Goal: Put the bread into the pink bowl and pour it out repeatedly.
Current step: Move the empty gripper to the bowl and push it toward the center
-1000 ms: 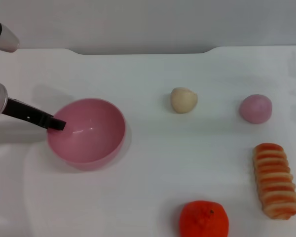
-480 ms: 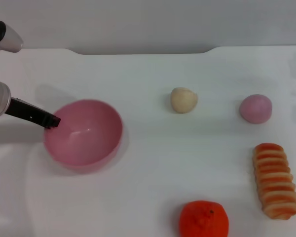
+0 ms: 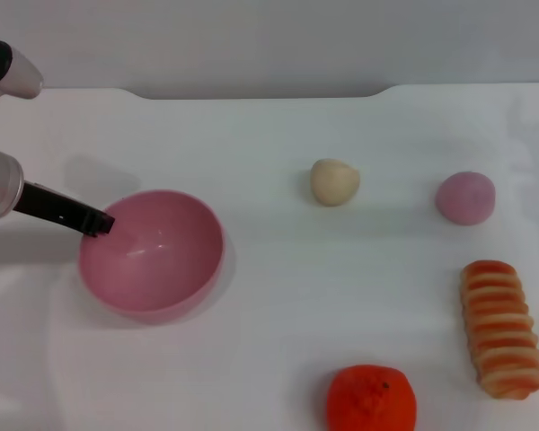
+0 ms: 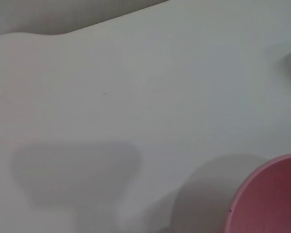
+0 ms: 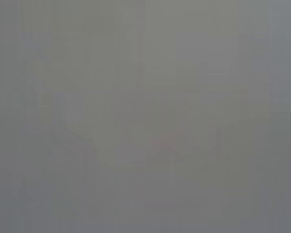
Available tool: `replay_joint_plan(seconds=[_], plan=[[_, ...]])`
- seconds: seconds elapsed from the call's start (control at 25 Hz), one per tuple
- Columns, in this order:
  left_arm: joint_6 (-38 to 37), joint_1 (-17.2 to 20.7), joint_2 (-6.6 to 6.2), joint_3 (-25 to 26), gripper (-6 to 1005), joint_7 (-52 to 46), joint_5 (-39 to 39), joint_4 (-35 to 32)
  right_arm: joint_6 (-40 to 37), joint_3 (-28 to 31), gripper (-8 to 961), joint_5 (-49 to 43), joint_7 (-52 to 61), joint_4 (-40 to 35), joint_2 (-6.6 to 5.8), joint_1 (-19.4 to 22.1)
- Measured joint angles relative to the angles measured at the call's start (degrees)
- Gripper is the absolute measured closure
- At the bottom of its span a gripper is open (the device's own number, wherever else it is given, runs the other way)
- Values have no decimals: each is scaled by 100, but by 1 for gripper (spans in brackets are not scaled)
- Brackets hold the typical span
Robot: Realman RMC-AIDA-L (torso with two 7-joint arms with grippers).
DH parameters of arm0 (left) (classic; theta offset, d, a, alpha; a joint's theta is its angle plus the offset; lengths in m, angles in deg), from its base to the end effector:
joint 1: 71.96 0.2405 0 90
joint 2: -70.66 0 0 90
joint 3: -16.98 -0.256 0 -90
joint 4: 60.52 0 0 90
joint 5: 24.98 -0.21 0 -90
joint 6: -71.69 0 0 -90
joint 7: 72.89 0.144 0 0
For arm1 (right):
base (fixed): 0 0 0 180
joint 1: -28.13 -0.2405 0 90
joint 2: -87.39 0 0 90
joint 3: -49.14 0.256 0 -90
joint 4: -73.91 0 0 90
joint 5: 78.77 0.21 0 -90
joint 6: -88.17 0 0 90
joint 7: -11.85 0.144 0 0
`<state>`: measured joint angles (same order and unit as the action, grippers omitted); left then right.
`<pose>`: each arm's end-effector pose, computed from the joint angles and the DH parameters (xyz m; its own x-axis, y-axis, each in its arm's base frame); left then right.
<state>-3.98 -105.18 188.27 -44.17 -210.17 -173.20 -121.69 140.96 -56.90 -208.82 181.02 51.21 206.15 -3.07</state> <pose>-0.2640 0.3807 0.0293 0.6233 0.7806 0.0476 0.6900 -0.5203 -0.5032 0.2865 0.4072 0.0289 0.7213 0.1229 -0.6817 -0.6926 0.1167 -0.7118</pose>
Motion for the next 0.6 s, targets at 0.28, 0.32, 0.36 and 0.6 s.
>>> replay_joint_plan(seconds=[0.28,0.32,0.36,0.6], plan=[[29,51,9,-32,956,173,17,-108,-2236,-104,298,-514,10,-2331,-144,510],[29,63,6,-28,956,239,18,-151,-2571,-117,298,-571,10,-2662,-145,525],[26,76,6,-28,956,312,18,-198,-2901,-130,298,-603,10,-2944,-145,537],[95,194,17,-4,956,793,82,-351,-5587,-73,298,-625,-51,-4672,-132,540]])
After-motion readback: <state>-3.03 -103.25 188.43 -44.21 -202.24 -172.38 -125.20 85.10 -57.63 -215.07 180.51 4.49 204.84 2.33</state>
